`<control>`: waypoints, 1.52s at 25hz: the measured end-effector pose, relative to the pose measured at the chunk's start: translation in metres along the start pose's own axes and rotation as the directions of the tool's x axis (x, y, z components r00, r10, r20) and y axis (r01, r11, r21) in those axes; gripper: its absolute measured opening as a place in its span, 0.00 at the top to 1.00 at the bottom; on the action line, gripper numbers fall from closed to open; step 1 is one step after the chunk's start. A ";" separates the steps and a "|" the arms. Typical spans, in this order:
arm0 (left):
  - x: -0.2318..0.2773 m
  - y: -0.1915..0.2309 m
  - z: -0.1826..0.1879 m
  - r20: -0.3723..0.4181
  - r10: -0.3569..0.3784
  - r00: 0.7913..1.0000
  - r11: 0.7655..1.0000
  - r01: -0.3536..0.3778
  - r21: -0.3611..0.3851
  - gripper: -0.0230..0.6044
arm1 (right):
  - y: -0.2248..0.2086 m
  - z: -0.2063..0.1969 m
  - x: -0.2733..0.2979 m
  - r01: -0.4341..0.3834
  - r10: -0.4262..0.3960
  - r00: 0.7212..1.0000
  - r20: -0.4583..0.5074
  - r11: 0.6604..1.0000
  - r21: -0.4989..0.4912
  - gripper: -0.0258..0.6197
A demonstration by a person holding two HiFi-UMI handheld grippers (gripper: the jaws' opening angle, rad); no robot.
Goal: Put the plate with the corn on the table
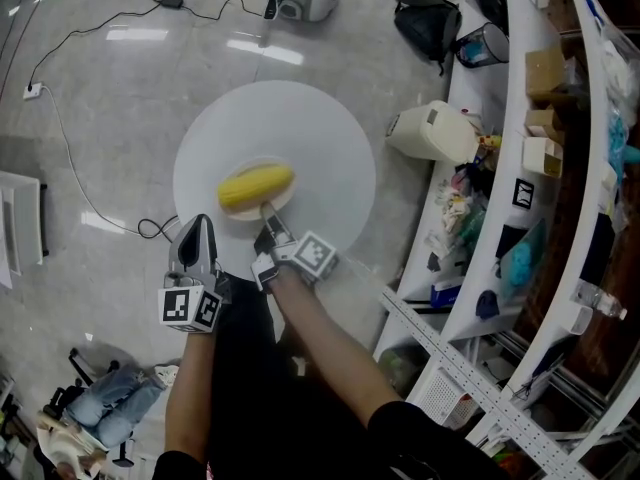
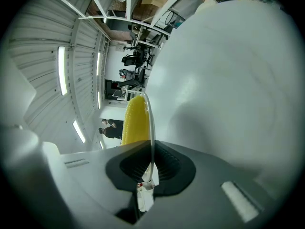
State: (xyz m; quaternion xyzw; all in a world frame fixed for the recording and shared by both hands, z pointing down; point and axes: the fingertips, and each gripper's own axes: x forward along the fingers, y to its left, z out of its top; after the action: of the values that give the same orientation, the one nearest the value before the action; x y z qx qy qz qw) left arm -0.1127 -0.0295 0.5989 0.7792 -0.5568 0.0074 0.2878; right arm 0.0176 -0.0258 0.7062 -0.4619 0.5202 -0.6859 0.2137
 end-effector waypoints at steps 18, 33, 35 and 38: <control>0.019 0.006 -0.006 -0.021 -0.002 1.000 1.000 0.002 0.003 0.96 | -0.024 0.005 0.013 0.066 -0.066 0.998 0.003 0.998 0.020 0.92; 0.023 0.011 -0.007 -0.030 0.000 1.000 1.000 0.000 -0.001 0.96 | -0.038 0.003 0.013 0.107 -0.107 0.994 0.002 0.994 0.033 0.92; 0.022 0.012 -0.007 -0.029 0.000 1.000 1.000 0.000 -0.004 0.96 | -0.035 0.002 0.015 0.088 -0.088 0.996 -0.001 0.996 0.034 0.92; 0.022 0.012 -0.008 -0.028 0.000 1.000 1.000 0.000 -0.006 0.96 | -0.036 0.003 0.016 0.085 -0.085 0.996 0.004 0.996 0.027 0.92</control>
State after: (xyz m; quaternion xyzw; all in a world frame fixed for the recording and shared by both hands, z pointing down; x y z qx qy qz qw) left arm -0.1129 -0.0474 0.6178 0.7781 -0.5527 0.0162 0.2980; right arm 0.0188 -0.0262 0.7454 -0.4824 0.4902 -0.7002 0.1919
